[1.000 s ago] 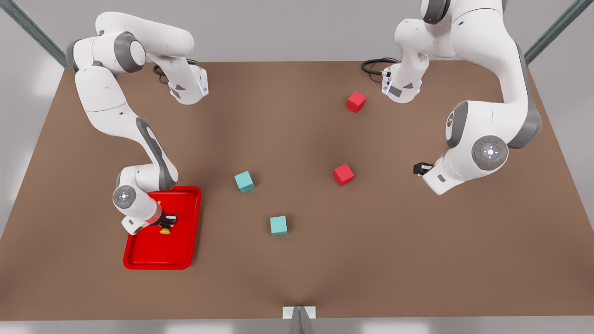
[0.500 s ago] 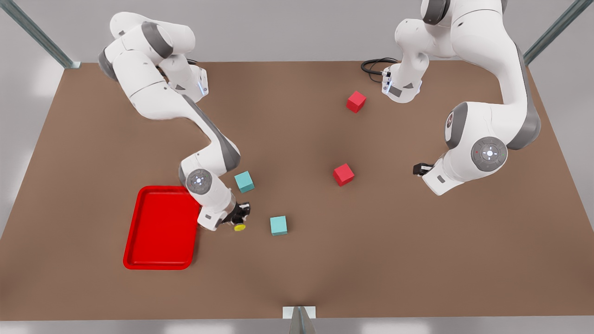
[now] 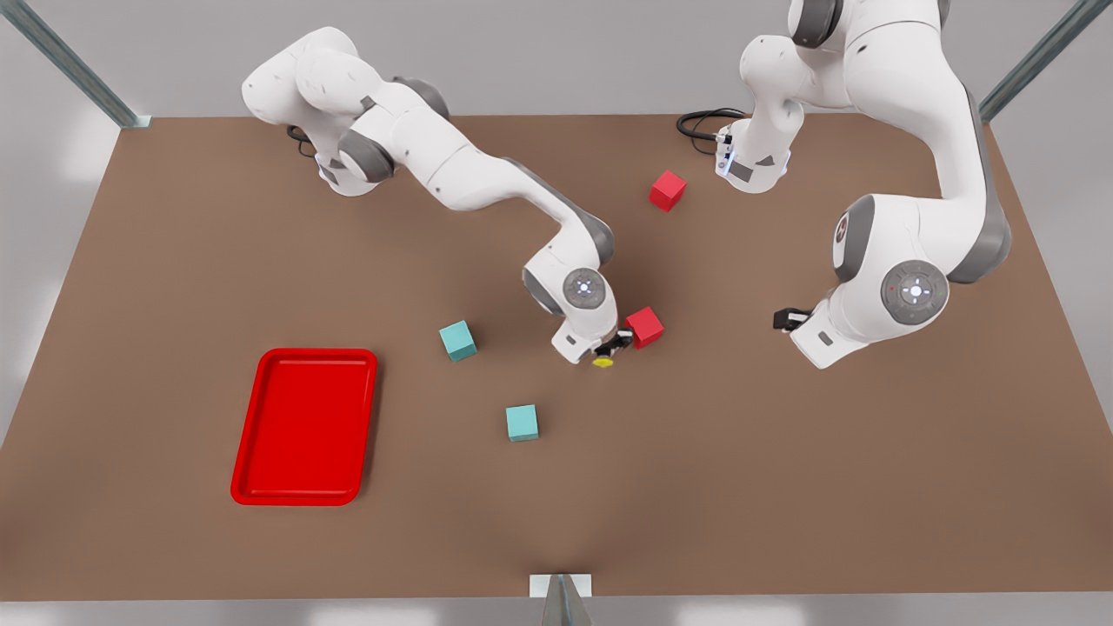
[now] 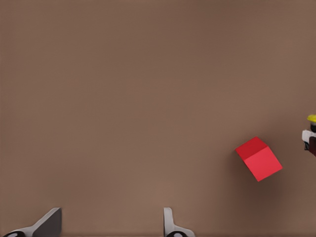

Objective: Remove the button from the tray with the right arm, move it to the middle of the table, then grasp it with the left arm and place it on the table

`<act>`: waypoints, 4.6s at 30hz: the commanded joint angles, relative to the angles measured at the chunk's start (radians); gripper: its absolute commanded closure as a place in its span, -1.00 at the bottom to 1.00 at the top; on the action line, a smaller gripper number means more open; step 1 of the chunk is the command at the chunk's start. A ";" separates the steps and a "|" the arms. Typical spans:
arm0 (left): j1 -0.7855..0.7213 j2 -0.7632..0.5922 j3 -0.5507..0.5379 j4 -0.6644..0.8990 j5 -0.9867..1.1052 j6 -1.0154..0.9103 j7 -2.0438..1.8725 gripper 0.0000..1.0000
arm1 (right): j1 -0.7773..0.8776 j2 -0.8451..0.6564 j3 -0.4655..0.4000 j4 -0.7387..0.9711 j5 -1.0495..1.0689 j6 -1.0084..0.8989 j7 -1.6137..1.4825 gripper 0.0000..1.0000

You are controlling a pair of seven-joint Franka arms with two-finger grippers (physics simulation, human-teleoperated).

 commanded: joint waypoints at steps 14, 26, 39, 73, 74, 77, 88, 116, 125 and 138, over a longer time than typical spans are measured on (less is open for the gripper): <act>0.000 0.007 0.001 -0.001 0.001 0.011 -0.001 -1.00 | 0.010 0.043 -0.033 -0.007 -0.005 0.041 0.371 -1.00; -0.300 0.105 -0.003 0.004 -0.168 0.064 -0.777 -1.00 | -0.588 -0.883 0.069 -0.608 -0.184 -0.306 -0.763 -1.00; -0.520 0.349 -0.016 -0.171 -0.220 0.770 -0.291 -1.00 | -0.728 -0.942 0.071 -0.553 -0.201 -0.472 -0.821 -1.00; -0.483 0.438 -0.019 -0.170 -0.242 0.657 0.161 -0.25 | -0.734 -0.894 0.070 -0.555 -0.201 -0.463 -0.812 -1.00; -0.483 0.440 -0.019 -0.170 -0.242 0.657 0.161 -0.24 | -0.733 -0.894 0.070 -0.555 -0.203 -0.463 -0.812 -1.00; -0.488 0.441 -0.021 -0.170 -0.245 0.657 0.155 -0.15 | -0.729 -0.893 0.073 -0.555 -0.200 -0.463 -0.810 -1.00; -0.498 0.447 -0.021 -0.165 -0.251 0.660 0.149 -0.03 | -0.719 -0.879 0.074 -0.553 -0.198 -0.458 -0.809 -1.00; -0.518 0.433 0.017 -0.116 0.355 0.779 -1.569 0.00 | -0.729 -0.804 0.068 -0.496 -0.261 -0.325 -0.812 -1.00; -0.595 0.470 0.019 -0.116 0.978 0.638 -2.889 0.00 | -0.731 -0.804 0.067 -0.495 -0.262 -0.325 -0.813 -1.00; -0.669 0.602 0.017 -0.093 1.171 0.517 -3.103 0.00 | -0.757 -0.806 0.068 -0.495 -0.258 -0.326 -0.815 -1.00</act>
